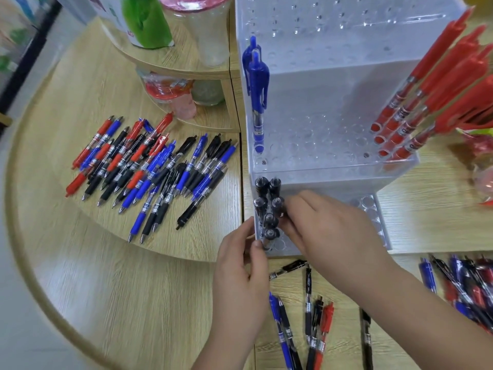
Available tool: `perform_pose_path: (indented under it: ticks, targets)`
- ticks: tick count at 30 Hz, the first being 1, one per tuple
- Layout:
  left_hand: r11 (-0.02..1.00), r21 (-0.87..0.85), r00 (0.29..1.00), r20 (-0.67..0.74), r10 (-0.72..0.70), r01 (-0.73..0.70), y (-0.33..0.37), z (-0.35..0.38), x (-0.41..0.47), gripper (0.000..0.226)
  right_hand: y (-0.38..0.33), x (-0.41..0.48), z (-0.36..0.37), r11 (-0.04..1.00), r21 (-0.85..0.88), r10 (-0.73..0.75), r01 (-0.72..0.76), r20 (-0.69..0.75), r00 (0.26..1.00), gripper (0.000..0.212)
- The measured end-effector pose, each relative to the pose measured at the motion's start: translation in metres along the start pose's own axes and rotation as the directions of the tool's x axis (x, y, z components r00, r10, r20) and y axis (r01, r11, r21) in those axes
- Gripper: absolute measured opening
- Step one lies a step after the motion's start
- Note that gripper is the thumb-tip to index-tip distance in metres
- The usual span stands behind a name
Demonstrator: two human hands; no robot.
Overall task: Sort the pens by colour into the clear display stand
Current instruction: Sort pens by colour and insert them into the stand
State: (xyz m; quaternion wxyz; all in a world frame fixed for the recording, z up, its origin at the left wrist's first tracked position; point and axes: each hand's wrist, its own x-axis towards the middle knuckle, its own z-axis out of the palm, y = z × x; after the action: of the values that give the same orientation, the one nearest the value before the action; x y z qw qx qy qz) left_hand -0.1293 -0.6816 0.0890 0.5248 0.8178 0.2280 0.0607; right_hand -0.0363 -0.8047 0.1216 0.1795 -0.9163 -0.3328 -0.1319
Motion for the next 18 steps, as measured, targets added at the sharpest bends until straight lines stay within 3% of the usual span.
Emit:
perform_pose_path:
  ticks: [5, 11, 13, 14, 16, 18]
  targets:
    - [0.999, -0.042, 1.0, 0.022, 0.008, -0.007, -0.004, -0.005, -0.001, 0.03, 0.0, -0.002, 0.002, 0.999, -0.024, 0.047, -0.047, 0.008, 0.999, 0.034]
    - [0.999, -0.016, 0.982, -0.186, -0.04, 0.037, -0.045, -0.012, -0.04, 0.019, -0.003, -0.074, -0.006, 0.921, 0.321, 0.254, -0.22, -0.067, 0.965, 0.029]
    - [0.988, 0.155, 0.997, -0.078, -0.012, 0.024, -0.075, -0.003, -0.048, 0.021, -0.01, -0.112, 0.01, 0.872, 0.321, 0.352, -0.369, 0.113, 0.929, 0.02]
    - [0.962, 0.272, 1.0, 0.015, 0.009, -0.012, -0.089, 0.004, -0.05, 0.025, -0.013, -0.129, 0.024, 0.863, 0.234, 0.393, -0.448, 0.246, 0.886, 0.018]
    - [0.88, 0.449, 0.981, 0.176, 0.083, -0.155, -0.115, 0.021, -0.047, 0.034, -0.021, -0.156, 0.053, 0.846, 0.065, 0.422, -0.53, 0.526, 0.738, 0.023]
    - [0.797, 0.548, 0.957, 0.26, 0.129, -0.256, -0.128, 0.036, -0.037, 0.029, -0.029, -0.17, 0.078, 0.833, -0.011, 0.417, -0.554, 0.67, 0.614, 0.028]
